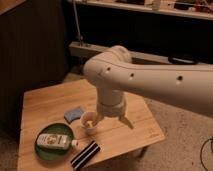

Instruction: Move the arm in a circular motion

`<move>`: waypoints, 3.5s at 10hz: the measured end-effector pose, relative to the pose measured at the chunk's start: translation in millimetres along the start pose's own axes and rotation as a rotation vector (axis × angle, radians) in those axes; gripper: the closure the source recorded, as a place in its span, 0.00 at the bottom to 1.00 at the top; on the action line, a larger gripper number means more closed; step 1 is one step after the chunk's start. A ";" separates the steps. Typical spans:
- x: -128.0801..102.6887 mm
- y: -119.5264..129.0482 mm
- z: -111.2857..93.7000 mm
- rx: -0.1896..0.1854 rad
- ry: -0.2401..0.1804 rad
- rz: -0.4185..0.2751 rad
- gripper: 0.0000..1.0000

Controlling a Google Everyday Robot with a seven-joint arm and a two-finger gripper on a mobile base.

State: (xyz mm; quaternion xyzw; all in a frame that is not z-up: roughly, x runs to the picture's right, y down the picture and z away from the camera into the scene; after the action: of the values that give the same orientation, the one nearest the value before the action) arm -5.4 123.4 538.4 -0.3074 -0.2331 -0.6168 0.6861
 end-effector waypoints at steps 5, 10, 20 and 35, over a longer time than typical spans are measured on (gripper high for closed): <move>48.4 -111.0 -2.8 0.022 0.091 -0.077 0.20; 182.1 -156.8 11.3 0.014 0.248 0.013 0.20; 274.2 49.2 60.0 -0.101 0.262 0.465 0.20; 2.3 63.4 27.6 -0.066 0.053 0.139 0.20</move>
State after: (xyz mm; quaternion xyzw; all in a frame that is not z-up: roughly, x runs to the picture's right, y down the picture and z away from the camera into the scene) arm 59.3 144.5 550.8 -0.3289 -0.1726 -0.5829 0.7227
